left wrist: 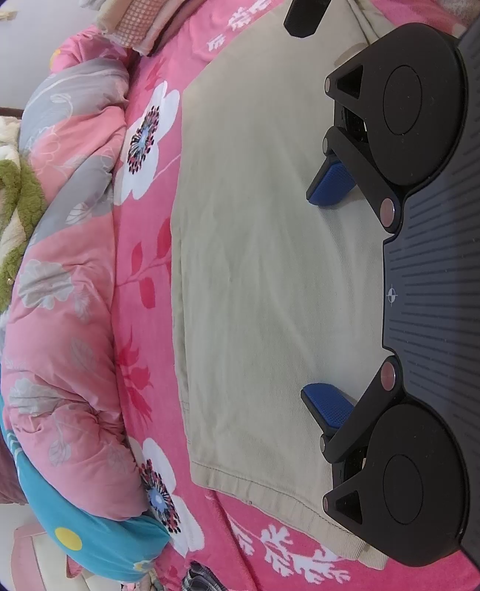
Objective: Fold clothes
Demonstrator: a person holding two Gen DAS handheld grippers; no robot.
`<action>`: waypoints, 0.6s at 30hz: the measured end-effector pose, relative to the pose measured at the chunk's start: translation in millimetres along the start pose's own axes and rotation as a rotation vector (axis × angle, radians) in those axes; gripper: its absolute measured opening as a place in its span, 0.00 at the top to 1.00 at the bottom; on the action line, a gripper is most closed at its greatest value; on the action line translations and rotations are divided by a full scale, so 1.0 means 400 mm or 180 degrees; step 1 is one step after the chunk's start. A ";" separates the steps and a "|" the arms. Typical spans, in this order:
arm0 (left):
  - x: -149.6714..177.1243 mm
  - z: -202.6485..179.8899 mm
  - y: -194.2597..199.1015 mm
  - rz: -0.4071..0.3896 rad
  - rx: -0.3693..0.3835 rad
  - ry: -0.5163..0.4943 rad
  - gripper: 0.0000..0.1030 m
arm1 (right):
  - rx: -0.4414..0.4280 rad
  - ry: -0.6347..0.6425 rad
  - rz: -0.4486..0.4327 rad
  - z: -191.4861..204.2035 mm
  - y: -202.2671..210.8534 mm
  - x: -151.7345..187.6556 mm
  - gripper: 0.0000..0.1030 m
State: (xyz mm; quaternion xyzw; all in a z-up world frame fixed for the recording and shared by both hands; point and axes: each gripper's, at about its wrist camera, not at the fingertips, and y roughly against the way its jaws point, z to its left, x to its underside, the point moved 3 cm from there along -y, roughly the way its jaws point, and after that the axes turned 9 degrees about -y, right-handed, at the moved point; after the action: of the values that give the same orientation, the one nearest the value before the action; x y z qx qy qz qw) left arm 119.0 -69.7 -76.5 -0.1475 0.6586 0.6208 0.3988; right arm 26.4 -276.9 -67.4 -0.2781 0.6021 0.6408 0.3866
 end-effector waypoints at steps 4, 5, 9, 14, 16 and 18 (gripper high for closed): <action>0.000 -0.003 0.000 0.0003 -0.0014 -0.0013 0.00 | -0.0027 -0.0019 -0.0001 -0.001 -0.009 0.003 0.00; 0.000 -0.003 0.000 0.0004 -0.0017 -0.0015 0.00 | -0.0027 -0.0018 0.0005 -0.002 -0.013 0.004 0.00; -0.001 -0.003 0.000 0.0011 -0.0032 -0.0017 0.00 | -0.0003 0.0007 0.0011 -0.001 -0.022 0.011 0.00; -0.004 -0.006 -0.002 0.0023 -0.0052 -0.0032 0.00 | 0.0001 0.0044 0.0009 0.000 -0.029 0.018 0.03; -0.004 -0.006 -0.004 0.0028 -0.0059 -0.0036 0.00 | -0.0005 0.0063 0.0007 0.003 -0.032 0.020 0.05; -0.004 -0.007 -0.004 0.0033 -0.0067 -0.0039 0.00 | -0.0018 0.0088 0.0000 0.006 -0.033 0.022 0.06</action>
State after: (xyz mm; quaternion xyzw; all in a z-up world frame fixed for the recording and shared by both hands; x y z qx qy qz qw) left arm 120.3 -73.2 -76.6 -0.1444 0.6503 0.6307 0.3980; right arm 32.7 -273.5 -81.7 -0.2881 0.6055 0.6387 0.3775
